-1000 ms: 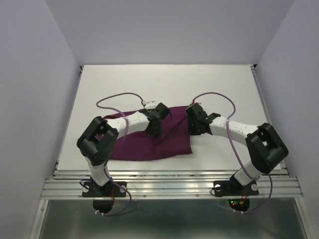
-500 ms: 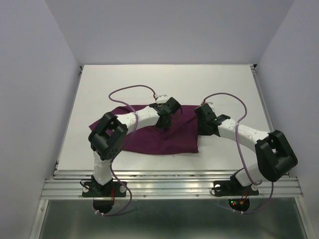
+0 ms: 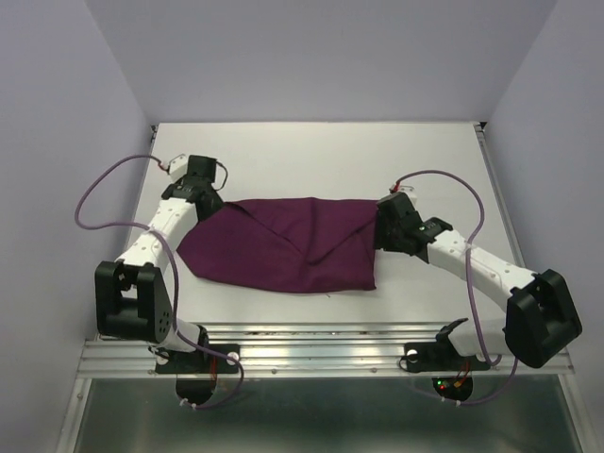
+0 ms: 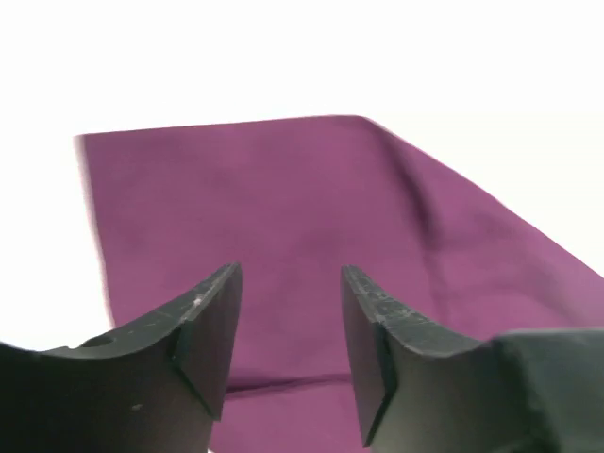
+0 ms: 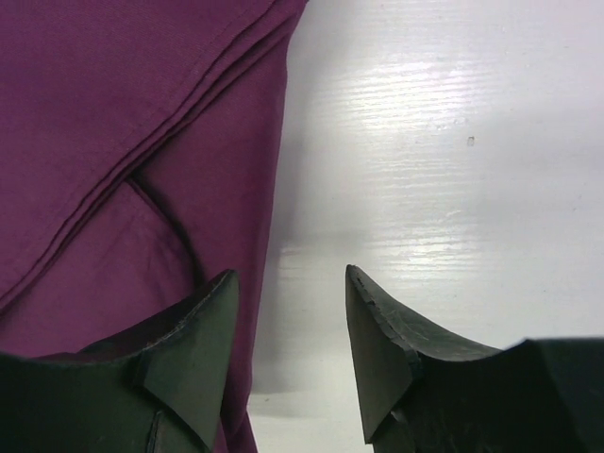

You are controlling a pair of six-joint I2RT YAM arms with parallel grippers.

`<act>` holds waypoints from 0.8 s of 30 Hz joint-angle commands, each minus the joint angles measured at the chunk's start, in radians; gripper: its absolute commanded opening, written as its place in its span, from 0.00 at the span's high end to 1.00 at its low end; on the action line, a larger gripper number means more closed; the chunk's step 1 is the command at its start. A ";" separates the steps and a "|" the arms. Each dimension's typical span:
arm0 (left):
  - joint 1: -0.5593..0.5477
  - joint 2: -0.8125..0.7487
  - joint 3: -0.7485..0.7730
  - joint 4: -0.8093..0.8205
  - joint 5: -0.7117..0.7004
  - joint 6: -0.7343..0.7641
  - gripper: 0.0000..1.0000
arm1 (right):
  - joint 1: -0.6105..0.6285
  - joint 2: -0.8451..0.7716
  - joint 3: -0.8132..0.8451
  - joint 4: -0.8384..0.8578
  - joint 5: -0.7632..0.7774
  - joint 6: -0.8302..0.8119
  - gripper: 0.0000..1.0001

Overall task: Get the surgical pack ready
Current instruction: Pack the surgical kit at the center of the board.

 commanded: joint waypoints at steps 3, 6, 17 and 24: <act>0.240 -0.035 -0.127 -0.014 -0.020 0.040 0.37 | -0.007 -0.009 0.048 0.033 -0.068 0.005 0.45; 0.331 -0.019 -0.147 0.008 0.035 0.014 0.30 | -0.007 0.002 0.039 0.053 -0.088 0.002 0.45; 0.386 0.137 -0.159 0.130 0.092 -0.029 0.38 | -0.007 0.019 0.017 0.087 -0.140 -0.004 0.45; 0.356 0.232 -0.173 0.190 0.121 -0.037 0.44 | -0.007 0.024 0.007 0.095 -0.140 -0.012 0.45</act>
